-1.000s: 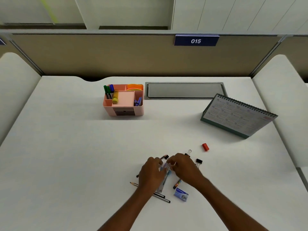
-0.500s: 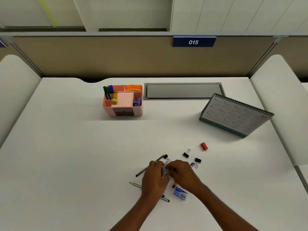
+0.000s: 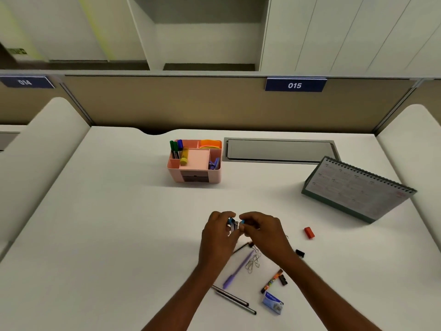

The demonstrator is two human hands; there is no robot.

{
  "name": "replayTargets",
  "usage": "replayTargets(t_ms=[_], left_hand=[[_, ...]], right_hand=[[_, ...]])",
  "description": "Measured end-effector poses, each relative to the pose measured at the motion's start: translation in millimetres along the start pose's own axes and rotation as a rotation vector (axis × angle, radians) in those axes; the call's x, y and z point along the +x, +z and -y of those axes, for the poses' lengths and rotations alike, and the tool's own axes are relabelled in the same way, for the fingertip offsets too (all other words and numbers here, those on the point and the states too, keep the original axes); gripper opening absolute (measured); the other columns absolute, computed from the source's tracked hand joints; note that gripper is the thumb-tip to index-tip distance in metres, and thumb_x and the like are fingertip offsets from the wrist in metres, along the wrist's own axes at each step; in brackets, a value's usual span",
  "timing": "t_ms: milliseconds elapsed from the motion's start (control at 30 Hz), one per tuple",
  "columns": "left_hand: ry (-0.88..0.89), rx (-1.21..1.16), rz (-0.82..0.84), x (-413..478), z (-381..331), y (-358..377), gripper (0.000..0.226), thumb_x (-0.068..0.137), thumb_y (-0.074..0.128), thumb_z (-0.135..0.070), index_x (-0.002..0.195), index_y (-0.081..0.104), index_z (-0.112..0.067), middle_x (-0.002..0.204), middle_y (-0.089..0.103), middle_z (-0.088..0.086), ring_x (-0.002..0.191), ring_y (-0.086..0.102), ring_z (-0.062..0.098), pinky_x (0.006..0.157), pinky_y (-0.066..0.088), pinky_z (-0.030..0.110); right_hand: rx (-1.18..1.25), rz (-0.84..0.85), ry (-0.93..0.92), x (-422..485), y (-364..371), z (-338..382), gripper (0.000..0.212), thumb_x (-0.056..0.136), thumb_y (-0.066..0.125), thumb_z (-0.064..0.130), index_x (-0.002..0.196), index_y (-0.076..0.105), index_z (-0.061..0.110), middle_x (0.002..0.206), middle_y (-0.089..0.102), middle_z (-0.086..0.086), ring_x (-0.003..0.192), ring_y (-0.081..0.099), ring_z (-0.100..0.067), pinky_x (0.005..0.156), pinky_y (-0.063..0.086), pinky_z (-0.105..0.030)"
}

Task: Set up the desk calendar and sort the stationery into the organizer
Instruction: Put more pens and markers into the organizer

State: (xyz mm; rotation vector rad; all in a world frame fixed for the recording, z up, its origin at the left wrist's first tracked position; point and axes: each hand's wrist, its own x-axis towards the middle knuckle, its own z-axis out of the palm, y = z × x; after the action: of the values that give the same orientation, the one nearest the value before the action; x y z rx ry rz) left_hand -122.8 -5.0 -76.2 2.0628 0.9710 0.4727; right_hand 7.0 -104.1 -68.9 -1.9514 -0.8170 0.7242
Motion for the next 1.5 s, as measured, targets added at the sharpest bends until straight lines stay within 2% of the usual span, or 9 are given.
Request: replayTargets(t_ms=[100, 233, 433, 633, 767, 867, 1067, 1333, 1500], left_hand=[[0.004, -0.008, -0.062, 25, -6, -19, 0.046, 0.083, 0.083, -0.038, 0.124, 0.068, -0.024, 0.110, 0.063, -0.007, 0.087, 0.064, 0.003, 0.078, 0.051, 0.009], [0.016, 0.027, -0.115, 54, -10, -39, 0.054, 0.085, 0.081, -0.038, 0.132, 0.066, -0.015, 0.120, 0.068, 0.001, 0.100, 0.068, 0.013, 0.087, 0.057, 0.021], [0.019, 0.126, -0.139, 108, -23, -73, 0.048, 0.085, 0.082, -0.028, 0.130, 0.067, -0.015, 0.126, 0.069, 0.003, 0.110, 0.065, 0.016, 0.089, 0.051, 0.023], [0.037, 0.216, -0.103, 175, -25, -119, 0.042, 0.081, 0.081, -0.011, 0.121, 0.070, -0.017, 0.118, 0.072, 0.002, 0.095, 0.063, 0.009, 0.079, 0.052, 0.021], [0.040, 0.336, -0.122, 217, -23, -140, 0.043, 0.081, 0.075, -0.009, 0.121, 0.071, -0.023, 0.119, 0.073, -0.001, 0.102, 0.069, 0.021, 0.089, 0.058, 0.035], [0.053, 0.398, -0.139, 243, -22, -146, 0.044, 0.082, 0.076, -0.011, 0.122, 0.070, -0.027, 0.120, 0.073, -0.004, 0.102, 0.069, 0.022, 0.088, 0.058, 0.038], [0.145, 0.538, -0.110, 276, -21, -145, 0.039, 0.083, 0.077, -0.013, 0.120, 0.071, -0.024, 0.116, 0.074, -0.004, 0.103, 0.067, 0.024, 0.089, 0.055, 0.041], [0.166, 0.656, -0.105, 297, -13, -137, 0.038, 0.085, 0.077, -0.013, 0.122, 0.069, -0.022, 0.120, 0.073, 0.000, 0.110, 0.065, 0.026, 0.090, 0.052, 0.041], [0.150, 0.684, -0.094, 301, -5, -134, 0.039, 0.085, 0.079, -0.013, 0.123, 0.069, -0.020, 0.121, 0.072, 0.002, 0.109, 0.066, 0.027, 0.089, 0.052, 0.040]], right_hand=[[0.050, -0.047, -0.068, 19, 4, 21, 0.019, 0.093, 0.073, 0.015, 0.112, 0.077, 0.018, 0.093, 0.079, 0.008, 0.081, 0.075, -0.003, 0.079, 0.059, -0.019], [0.082, -0.070, -0.155, 38, 11, 43, 0.020, 0.097, 0.069, 0.015, 0.115, 0.077, 0.015, 0.100, 0.079, 0.005, 0.081, 0.075, -0.005, 0.078, 0.059, -0.017], [0.147, -0.094, -0.093, 59, 25, 46, 0.020, 0.095, 0.068, 0.011, 0.113, 0.077, 0.018, 0.091, 0.079, 0.006, 0.080, 0.075, -0.010, 0.079, 0.061, -0.023], [-0.073, 0.032, -0.040, 52, 45, -3, 0.012, 0.091, 0.073, 0.018, 0.100, 0.079, 0.022, 0.095, 0.076, 0.013, 0.088, 0.070, 0.000, 0.084, 0.054, -0.019], [-0.285, 0.156, -0.021, 38, 59, -48, 0.017, 0.089, 0.065, 0.035, 0.105, 0.069, 0.032, 0.110, 0.062, 0.016, 0.109, 0.059, -0.005, 0.094, 0.049, -0.027], [-0.373, 0.191, -0.038, 30, 62, -59, 0.022, 0.090, 0.060, 0.031, 0.111, 0.064, 0.033, 0.122, 0.052, 0.020, 0.118, 0.048, 0.001, 0.095, 0.047, -0.023], [-0.374, 0.224, -0.061, 26, 62, -66, 0.030, 0.092, 0.059, 0.032, 0.122, 0.064, 0.032, 0.140, 0.042, 0.021, 0.132, 0.041, 0.005, 0.102, 0.043, -0.017], [-0.343, 0.207, -0.082, 26, 59, -73, 0.029, 0.092, 0.059, 0.033, 0.120, 0.064, 0.036, 0.140, 0.041, 0.025, 0.130, 0.039, 0.009, 0.103, 0.037, -0.011], [-0.347, 0.203, -0.088, 26, 59, -76, 0.028, 0.091, 0.060, 0.033, 0.119, 0.064, 0.037, 0.139, 0.041, 0.026, 0.128, 0.039, 0.011, 0.103, 0.041, -0.014]])
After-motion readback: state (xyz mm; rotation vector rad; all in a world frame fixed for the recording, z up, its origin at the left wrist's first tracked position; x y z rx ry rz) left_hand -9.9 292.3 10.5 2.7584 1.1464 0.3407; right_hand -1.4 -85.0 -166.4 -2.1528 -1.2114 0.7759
